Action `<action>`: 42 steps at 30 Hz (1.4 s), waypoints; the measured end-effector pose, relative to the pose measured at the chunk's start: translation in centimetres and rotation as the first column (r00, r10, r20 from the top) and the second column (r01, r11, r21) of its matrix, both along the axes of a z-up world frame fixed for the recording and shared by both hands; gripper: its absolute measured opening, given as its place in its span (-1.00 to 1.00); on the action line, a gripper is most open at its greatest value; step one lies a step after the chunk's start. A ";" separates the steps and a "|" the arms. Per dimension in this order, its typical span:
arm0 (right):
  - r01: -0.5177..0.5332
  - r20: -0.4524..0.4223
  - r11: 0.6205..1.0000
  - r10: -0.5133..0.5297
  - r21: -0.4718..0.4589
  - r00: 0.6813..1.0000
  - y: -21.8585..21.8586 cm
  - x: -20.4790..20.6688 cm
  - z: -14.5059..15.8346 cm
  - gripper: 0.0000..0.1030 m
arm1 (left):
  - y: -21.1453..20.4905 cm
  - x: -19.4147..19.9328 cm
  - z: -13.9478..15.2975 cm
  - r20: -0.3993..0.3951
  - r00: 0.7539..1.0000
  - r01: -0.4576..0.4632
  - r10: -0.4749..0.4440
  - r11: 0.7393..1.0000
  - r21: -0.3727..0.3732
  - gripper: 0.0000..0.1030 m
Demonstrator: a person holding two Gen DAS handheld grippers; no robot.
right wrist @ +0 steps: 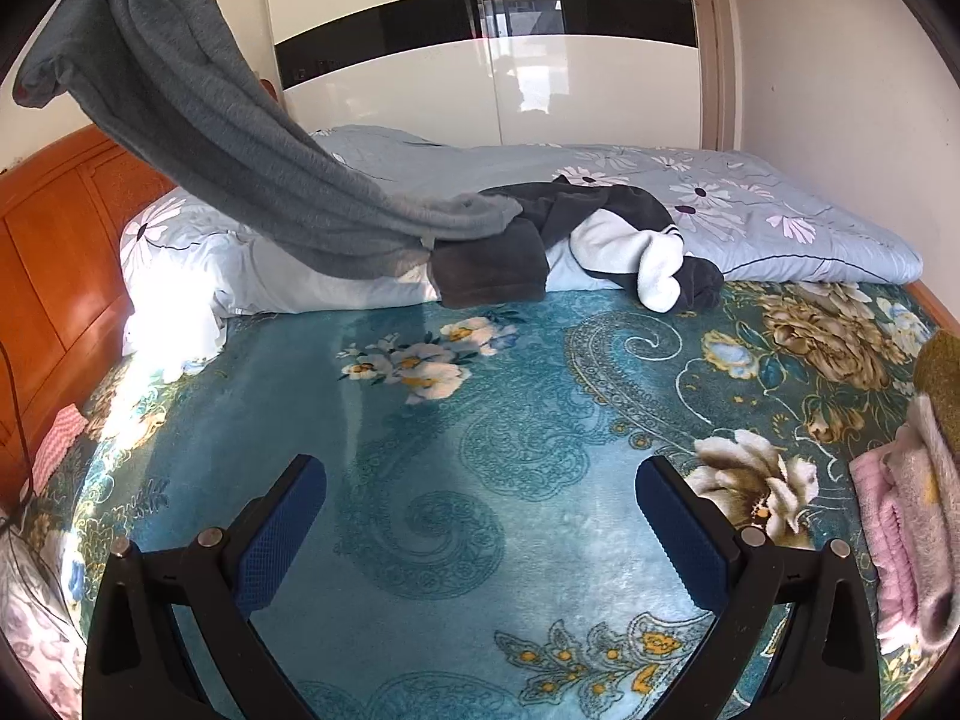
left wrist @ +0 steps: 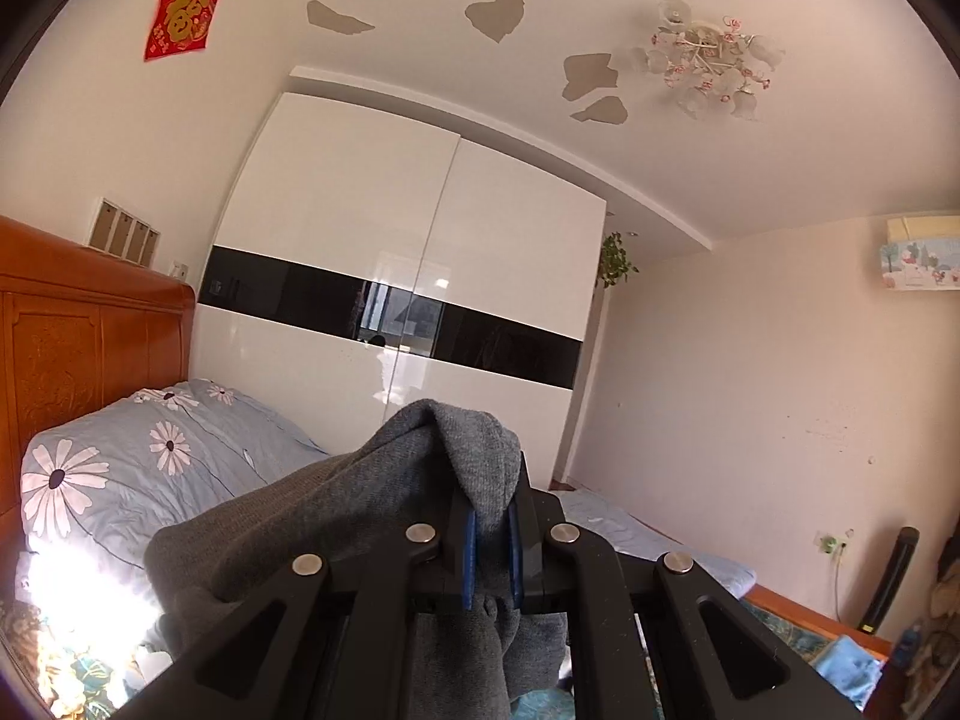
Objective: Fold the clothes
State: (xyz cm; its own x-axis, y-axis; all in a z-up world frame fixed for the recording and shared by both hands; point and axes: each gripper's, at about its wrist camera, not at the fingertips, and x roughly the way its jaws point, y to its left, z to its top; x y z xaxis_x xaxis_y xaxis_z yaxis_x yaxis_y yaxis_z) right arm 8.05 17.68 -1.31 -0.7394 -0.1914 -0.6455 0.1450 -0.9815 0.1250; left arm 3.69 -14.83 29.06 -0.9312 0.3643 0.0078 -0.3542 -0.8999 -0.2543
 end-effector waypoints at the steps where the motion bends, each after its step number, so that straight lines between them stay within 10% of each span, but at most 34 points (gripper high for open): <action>1: -0.008 -0.005 1.000 0.008 0.003 1.000 -0.4 0.4 0.2 1.00 | -0.2 0.9 -0.2 0.003 1.000 0.026 -0.026 1.000 0.009 -0.84; 20: -0.172 -0.064 0.977 0.165 -0.123 0.984 -3.6 0.6 1.9 0.98 | 6.8 9.1 2.4 0.006 0.924 0.381 -0.381 0.924 -0.040 -0.83; 25: -0.147 -0.079 0.978 0.136 -0.150 0.988 -2.2 -1.2 3.0 0.36 | 7.2 9.3 3.2 0.014 0.923 0.386 -0.386 0.921 -0.052 -0.83; 29: -0.113 -0.101 0.977 0.096 -0.180 0.990 -0.3 -1.4 4.2 -0.81 | 7.1 9.0 2.8 0.040 0.929 0.369 -0.368 0.928 -0.050 -0.83; 35: -0.064 -0.132 0.972 0.035 -0.227 0.991 2.7 -1.6 6.0 -0.90 | 5.9 8.6 1.7 0.049 0.935 0.353 -0.352 0.936 -0.011 -0.83; 42: 0.098 -0.368 0.984 -0.147 -0.148 0.918 9.6 3.2 15.5 -0.90 | 4.4 8.3 -1.7 0.116 0.929 0.347 -0.352 0.936 0.054 -0.83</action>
State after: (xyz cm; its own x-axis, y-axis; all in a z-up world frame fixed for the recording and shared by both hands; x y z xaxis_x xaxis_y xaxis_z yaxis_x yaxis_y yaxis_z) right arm 11.27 27.23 14.19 -0.9453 -0.1444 -0.2925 0.0850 -0.9747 0.2066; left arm 11.94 -10.47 27.32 -0.7394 0.6684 -0.0807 -0.6093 -0.7154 -0.3421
